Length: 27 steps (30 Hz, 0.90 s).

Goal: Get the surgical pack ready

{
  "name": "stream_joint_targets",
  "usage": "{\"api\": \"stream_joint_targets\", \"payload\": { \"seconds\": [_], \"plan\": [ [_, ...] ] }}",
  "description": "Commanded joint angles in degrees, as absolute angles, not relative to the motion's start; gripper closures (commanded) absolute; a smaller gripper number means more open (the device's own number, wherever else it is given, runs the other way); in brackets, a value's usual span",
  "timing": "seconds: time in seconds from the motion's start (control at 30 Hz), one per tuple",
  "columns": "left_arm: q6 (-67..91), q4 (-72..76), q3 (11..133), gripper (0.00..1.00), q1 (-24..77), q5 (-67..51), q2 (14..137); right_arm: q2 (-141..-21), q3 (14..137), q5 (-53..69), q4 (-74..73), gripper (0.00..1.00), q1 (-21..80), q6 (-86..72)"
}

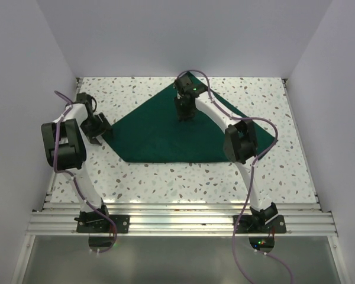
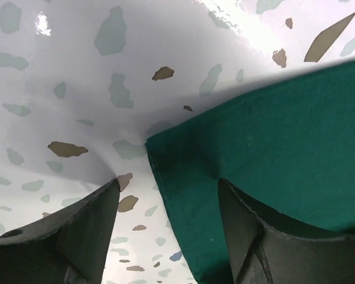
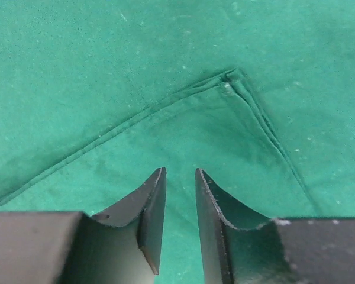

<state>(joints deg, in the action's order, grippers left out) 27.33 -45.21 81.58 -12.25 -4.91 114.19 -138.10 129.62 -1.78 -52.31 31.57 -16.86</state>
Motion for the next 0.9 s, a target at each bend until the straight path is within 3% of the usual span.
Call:
{"api": "stream_joint_targets", "payload": {
  "seconds": [0.0,0.1,0.23,0.4,0.43,0.7,0.87],
  "plan": [
    [26.6,-42.9,82.9,0.29,-12.4,-7.1,116.3,-139.0,129.5,-0.3,-50.2,0.70,31.7,-17.6],
    [26.3,-42.8,82.4,0.36,-12.4,-6.5,117.2,-140.3,129.0,-0.6,-50.1,0.71,31.7,-18.1],
    [25.5,-41.8,81.7,0.61,-12.6,-6.5,117.2,-142.4,129.1,-0.8,-50.7,0.70,31.7,-17.9],
    [24.6,-41.4,81.9,0.86,-12.6,-7.8,116.8,-144.1,129.1,-0.1,-51.8,0.69,31.8,-18.1],
    [24.5,-41.5,82.2,1.00,-12.6,-8.0,116.6,-144.7,129.3,-0.1,-51.9,0.69,31.8,-18.1],
    [28.0,-43.7,83.6,1.00,-10.5,-13.1,104.5,-148.5,132.0,-0.2,-57.7,0.68,31.6,-17.5],
    [33.2,-47.8,90.1,1.00,-0.8,-13.7,99.1,-148.5,131.7,1.0,-58.2,0.66,30.9,-17.8]
  ]
}}
